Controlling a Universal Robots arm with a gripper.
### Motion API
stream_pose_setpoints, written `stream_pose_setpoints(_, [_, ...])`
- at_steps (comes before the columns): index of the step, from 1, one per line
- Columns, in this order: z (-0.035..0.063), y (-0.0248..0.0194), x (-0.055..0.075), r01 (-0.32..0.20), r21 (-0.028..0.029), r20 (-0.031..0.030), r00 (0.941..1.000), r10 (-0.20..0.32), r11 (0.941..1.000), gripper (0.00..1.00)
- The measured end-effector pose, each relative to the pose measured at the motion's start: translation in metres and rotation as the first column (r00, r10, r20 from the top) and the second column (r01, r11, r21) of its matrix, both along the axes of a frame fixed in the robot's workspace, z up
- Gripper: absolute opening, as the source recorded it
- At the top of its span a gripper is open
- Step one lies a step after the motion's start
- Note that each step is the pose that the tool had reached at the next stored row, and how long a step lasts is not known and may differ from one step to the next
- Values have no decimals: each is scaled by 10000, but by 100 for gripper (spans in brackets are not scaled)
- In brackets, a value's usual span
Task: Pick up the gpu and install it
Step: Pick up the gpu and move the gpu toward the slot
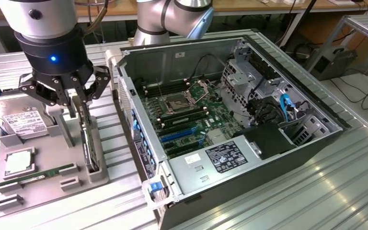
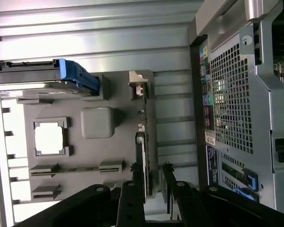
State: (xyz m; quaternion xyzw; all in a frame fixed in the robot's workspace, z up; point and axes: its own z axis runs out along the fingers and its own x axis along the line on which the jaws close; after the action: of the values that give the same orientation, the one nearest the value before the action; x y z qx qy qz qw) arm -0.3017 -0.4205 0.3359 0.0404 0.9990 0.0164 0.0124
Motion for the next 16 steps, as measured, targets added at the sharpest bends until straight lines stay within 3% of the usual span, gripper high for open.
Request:
stream_pose_setpoints(8, [-184,-1,-7,3,0,0,10000,-3,10000,30])
stream_pose_setpoints(9, [-210,-3,-11,4,-1,0,10000,-4,10000,38])
stream_pose_setpoints(16, [-376,-10,-43,20,0,22,10000,-20,10000,38])
